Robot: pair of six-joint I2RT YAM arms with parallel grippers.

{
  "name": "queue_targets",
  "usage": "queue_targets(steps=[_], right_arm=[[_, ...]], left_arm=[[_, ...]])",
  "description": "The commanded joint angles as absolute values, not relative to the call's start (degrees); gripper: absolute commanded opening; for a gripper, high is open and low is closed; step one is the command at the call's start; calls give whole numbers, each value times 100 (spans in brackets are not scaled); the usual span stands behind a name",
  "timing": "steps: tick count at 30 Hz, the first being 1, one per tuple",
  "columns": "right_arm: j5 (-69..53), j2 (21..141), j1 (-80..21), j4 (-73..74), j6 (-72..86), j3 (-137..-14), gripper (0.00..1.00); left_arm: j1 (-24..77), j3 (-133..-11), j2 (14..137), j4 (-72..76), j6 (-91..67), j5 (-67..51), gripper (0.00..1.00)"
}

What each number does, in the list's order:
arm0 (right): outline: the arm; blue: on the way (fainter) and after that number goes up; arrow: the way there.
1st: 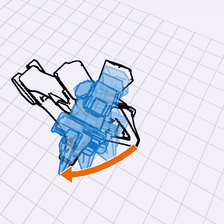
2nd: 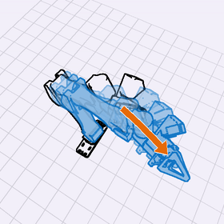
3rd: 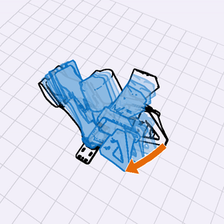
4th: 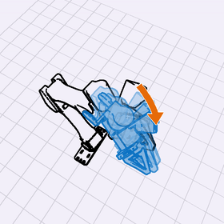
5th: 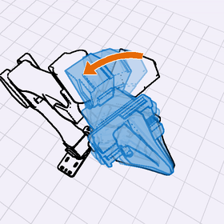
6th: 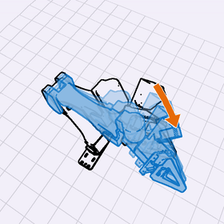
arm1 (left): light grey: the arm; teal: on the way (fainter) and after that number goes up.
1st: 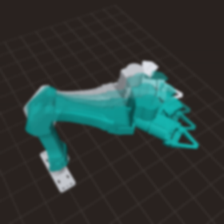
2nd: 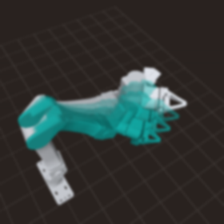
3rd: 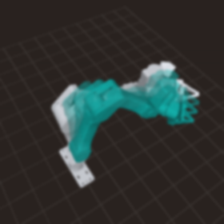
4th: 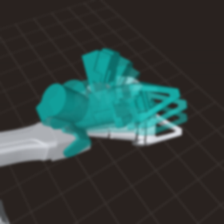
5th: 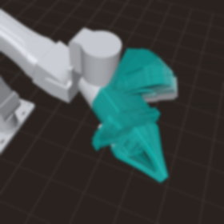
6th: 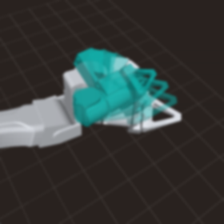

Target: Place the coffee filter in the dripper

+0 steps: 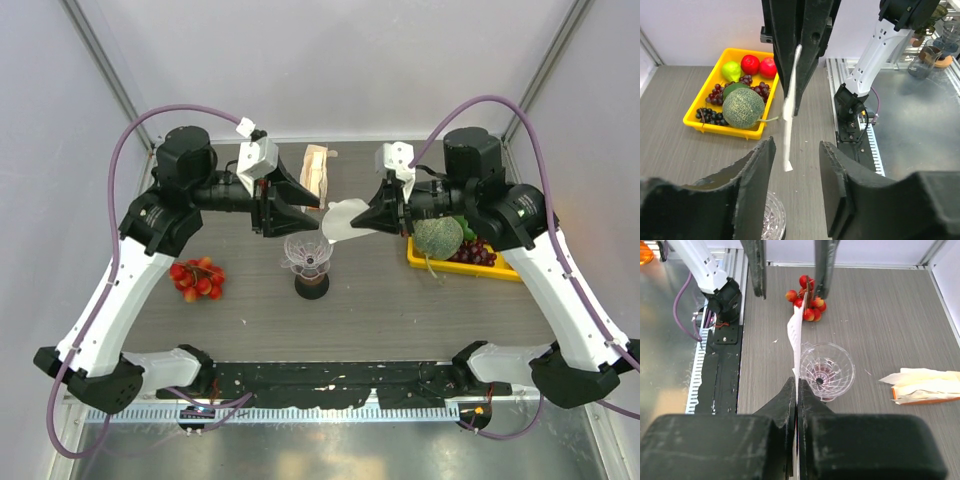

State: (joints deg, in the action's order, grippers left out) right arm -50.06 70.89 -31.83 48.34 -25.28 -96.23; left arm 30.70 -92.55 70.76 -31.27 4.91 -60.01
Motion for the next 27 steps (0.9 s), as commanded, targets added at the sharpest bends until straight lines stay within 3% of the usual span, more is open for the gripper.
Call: queue_targets(steps=[1, 4, 8, 10, 27], right_arm=[[-4878, 7058, -3506, 5036, -3015, -9686, 5], [-4755, 7014, -3700, 4887, -3006, -9580, 5], [-4720, 7031, -3735, 4913, -2997, -9598, 5], [-4711, 7022, -3744, 4913, -2997, -9589, 5], [-4667, 6987, -3876, 4957, -3102, -9563, 5]], left_arm=[[3138, -9501, 6934, -3472, 958, -5748, 51], [3155, -9536, 6978, -3367, 818, -5739, 49], [3155, -9554, 6961, -3287, 791, -5993, 32], [3155, -9554, 6952, -3287, 747, -6160, 28], [3296, -9624, 7058, -3076, 466, -6012, 26]])
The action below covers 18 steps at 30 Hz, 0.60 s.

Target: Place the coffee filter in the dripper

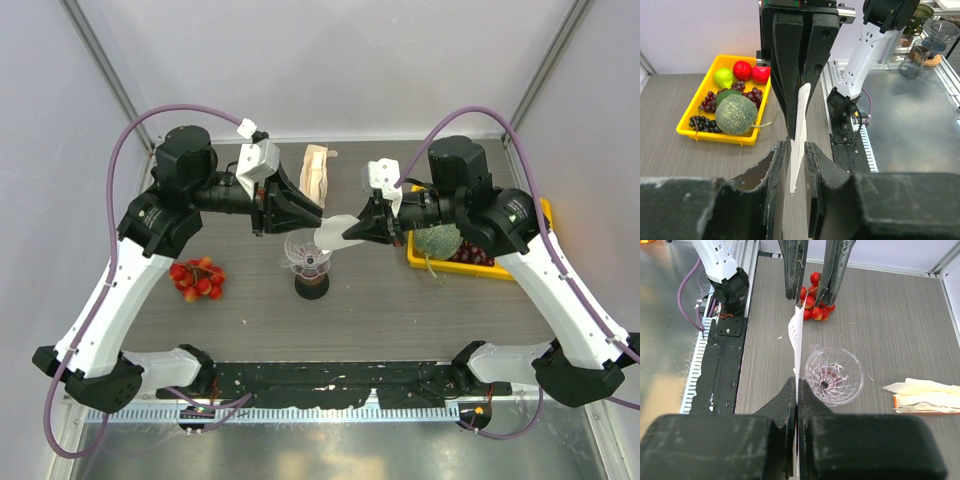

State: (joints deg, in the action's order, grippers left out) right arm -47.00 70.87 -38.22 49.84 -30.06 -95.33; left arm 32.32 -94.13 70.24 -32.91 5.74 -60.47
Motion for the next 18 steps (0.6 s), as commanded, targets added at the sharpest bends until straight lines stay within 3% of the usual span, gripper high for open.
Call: queue_targets(steps=[1, 12, 18], right_arm=[[-4667, 6987, -3893, 4966, -3120, -9563, 5], [-4649, 6952, -3964, 4992, -3217, -9554, 5], [-4605, 6987, -3973, 4922, -3112, -9597, 5]], left_arm=[[3296, -9624, 7058, -3085, 475, -6020, 25], [3296, -9510, 7066, -3103, 483, -6055, 20], [3357, -9413, 7022, -3278, 729, -6082, 23]])
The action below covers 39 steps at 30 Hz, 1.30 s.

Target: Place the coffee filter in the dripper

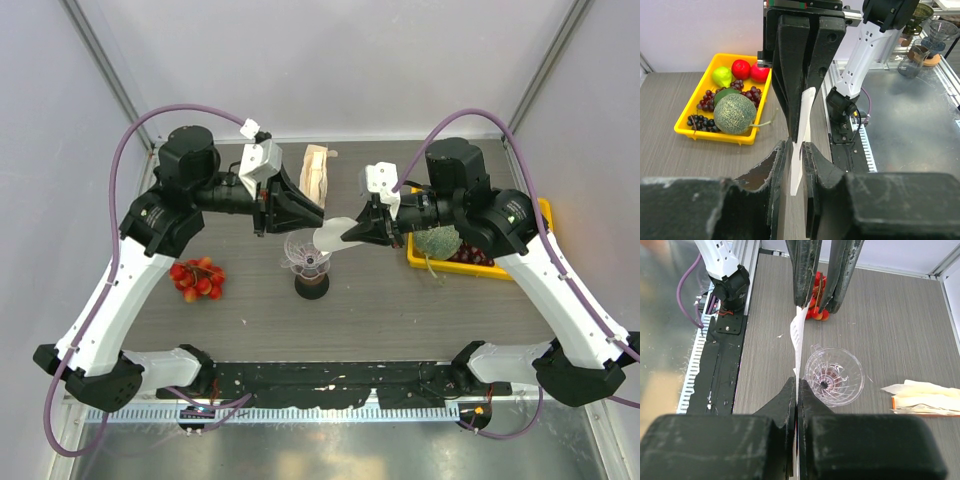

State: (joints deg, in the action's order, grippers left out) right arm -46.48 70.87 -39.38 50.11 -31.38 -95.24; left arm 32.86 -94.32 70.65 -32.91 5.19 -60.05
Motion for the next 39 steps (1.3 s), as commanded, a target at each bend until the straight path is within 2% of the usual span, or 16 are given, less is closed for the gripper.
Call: queue_targets(steps=[1, 8, 12, 23, 30, 37, 39], right_arm=[[-4605, 7005, -3973, 4913, -3085, -9606, 5], [-4614, 7014, -3973, 4843, -3041, -9633, 5], [-4614, 7005, -3973, 4851, -3032, -9633, 6], [-4676, 7022, -3964, 4816, -2962, -9668, 5], [-4737, 7031, -3981, 4746, -2848, -9659, 5], [-4764, 7146, -3981, 4667, -2760, -9765, 5], [-4781, 7128, -3981, 4667, -2751, -9747, 5]], left_arm=[[3366, -9413, 7031, -3339, 790, -6065, 23], [3410, -9378, 7014, -3524, 984, -5933, 24], [3401, -9334, 6996, -3665, 1081, -5880, 33], [3463, -9211, 7005, -3753, 1187, -5590, 35], [3551, -9237, 7058, -3700, 1195, -5633, 28], [3621, -9097, 7022, -3507, 1125, -5740, 27], [3630, -9079, 7022, -3481, 1090, -5722, 23]])
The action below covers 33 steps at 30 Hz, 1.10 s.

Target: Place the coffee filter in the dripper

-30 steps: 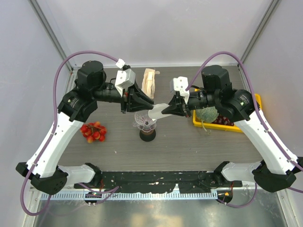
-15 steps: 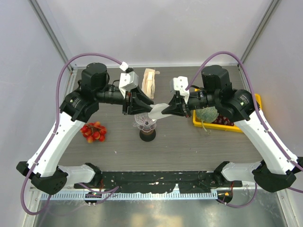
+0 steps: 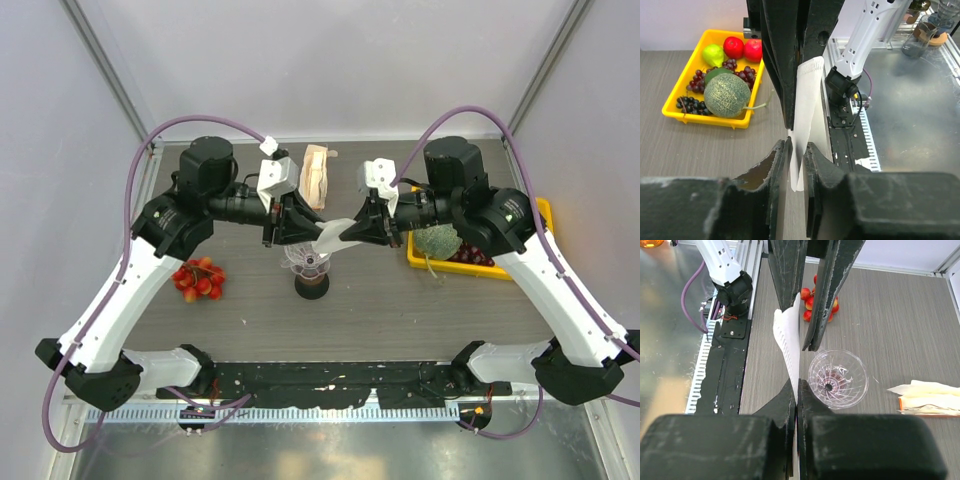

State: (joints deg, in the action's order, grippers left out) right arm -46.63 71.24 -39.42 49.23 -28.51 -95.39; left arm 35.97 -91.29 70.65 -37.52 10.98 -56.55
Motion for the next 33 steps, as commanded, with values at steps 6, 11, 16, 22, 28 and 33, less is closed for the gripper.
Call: queue_targets(steps=[6, 11, 16, 22, 28, 33], right_arm=[[-4685, 7102, -3981, 4868, -2795, -9764, 30], [-4439, 7075, -3920, 5685, -3164, -9888, 52], [-4377, 6979, -3832, 5941, -3296, -9817, 30], [-4605, 7093, -3841, 5863, -3261, -9931, 5], [-4781, 7181, -3832, 5626, -3041, -9932, 5], [-4641, 7084, -3841, 5151, -2866, -9730, 5]], left_arm=[[3595, -9079, 6961, -3323, 747, -5721, 0], [3437, -8965, 6742, -3261, 721, -5757, 0], [3375, -8930, 6645, -3208, 712, -5844, 0], [3375, -8991, 6715, -3190, 685, -5862, 0], [3507, -9053, 6803, -3182, 738, -5731, 31], [3577, -8948, 6811, -3112, 651, -5660, 37]])
